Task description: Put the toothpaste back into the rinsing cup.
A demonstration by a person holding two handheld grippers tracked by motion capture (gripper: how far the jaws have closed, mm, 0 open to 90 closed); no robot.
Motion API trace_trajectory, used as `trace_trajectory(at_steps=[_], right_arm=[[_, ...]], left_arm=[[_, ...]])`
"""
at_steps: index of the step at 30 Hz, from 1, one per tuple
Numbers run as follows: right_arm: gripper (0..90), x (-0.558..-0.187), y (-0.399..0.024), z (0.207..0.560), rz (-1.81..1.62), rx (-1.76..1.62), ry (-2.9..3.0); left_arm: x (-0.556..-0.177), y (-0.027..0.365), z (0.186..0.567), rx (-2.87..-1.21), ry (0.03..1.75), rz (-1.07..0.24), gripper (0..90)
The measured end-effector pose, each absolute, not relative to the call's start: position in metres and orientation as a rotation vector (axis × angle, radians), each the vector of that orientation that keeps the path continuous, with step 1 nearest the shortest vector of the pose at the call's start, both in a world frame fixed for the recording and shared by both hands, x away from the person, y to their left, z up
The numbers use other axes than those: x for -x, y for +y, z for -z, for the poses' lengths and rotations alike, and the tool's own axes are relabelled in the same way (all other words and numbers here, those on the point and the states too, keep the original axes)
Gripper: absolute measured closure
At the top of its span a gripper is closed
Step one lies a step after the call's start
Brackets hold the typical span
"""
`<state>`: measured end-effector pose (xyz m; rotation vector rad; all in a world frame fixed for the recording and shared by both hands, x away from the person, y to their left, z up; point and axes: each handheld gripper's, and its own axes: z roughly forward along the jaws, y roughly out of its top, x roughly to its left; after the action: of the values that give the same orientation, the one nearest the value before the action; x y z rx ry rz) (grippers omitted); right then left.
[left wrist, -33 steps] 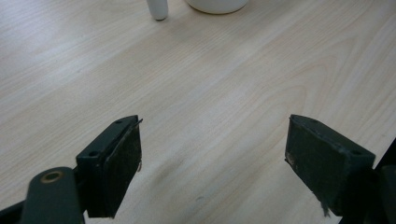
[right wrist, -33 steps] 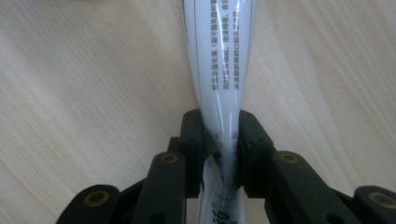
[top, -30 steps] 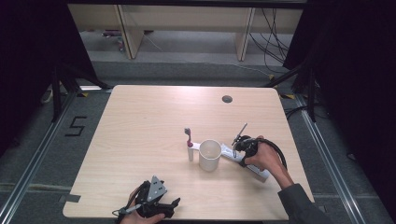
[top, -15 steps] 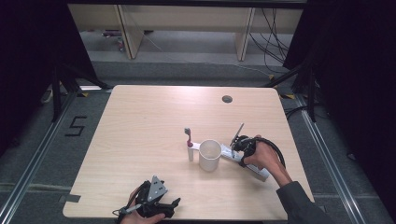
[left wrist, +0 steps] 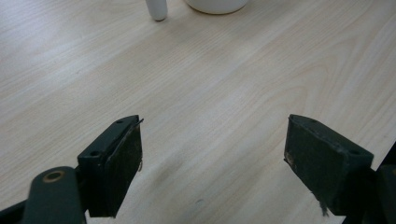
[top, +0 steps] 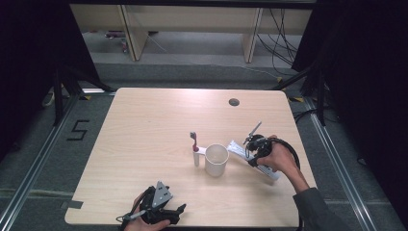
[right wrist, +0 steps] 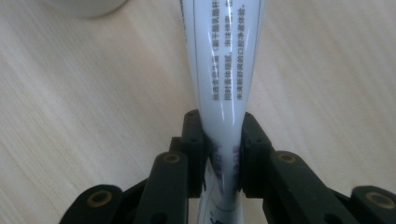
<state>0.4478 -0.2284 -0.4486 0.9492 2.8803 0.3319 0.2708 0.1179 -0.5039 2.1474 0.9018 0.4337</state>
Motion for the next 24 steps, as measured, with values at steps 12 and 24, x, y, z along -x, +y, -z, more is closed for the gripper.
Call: trace_trajectory(at_steps=[12,24], right_arm=[[76.0,-0.448,-0.247,0.425,-0.663,-1.018,2.726],[75.9,-0.445,-0.248,0.409,-0.804,-1.018,2.564]], left_arm=[[-0.271,0.119,0.504,-2.114,0.918,-0.435,18.9],[-0.271,0.118,0.504,-2.115,0.919,-0.441,18.9]])
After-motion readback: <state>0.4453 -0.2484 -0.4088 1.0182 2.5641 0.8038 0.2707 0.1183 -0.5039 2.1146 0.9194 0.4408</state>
